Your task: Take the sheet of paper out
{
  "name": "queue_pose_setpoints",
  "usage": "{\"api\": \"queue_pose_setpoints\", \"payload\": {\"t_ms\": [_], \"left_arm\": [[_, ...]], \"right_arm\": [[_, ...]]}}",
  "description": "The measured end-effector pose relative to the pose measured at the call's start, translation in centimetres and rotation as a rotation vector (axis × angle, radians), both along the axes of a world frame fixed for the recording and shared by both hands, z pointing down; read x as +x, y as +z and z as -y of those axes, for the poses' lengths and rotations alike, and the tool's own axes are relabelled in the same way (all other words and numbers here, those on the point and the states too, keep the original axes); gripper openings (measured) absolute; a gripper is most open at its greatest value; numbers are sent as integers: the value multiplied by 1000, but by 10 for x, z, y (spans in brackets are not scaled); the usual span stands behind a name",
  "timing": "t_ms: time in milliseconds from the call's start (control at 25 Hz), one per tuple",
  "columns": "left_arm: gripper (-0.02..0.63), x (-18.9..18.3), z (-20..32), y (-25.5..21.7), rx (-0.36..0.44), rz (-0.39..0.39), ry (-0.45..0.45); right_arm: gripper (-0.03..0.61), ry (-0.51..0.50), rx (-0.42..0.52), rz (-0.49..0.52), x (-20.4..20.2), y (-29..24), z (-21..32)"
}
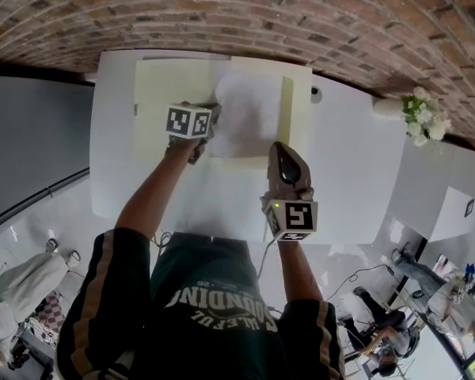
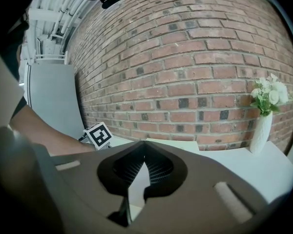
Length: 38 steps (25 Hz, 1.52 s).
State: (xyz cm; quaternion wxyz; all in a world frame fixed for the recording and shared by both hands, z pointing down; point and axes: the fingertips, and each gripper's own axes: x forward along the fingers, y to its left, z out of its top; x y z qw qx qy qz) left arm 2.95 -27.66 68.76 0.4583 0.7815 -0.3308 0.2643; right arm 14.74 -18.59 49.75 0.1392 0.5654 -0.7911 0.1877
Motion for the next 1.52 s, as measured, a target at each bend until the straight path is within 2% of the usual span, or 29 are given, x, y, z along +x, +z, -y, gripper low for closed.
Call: {"api": "queue_pose_setpoints", "payload": {"t_ms": [640, 1520], "left_arm": [[11, -31, -7, -14, 56, 58, -1], [11, -77, -21, -52, 150, 97, -27]], "right_arm": [[0, -26, 30, 11, -17, -16, -4], [0, -78, 97, 2, -49, -49, -17]]}}
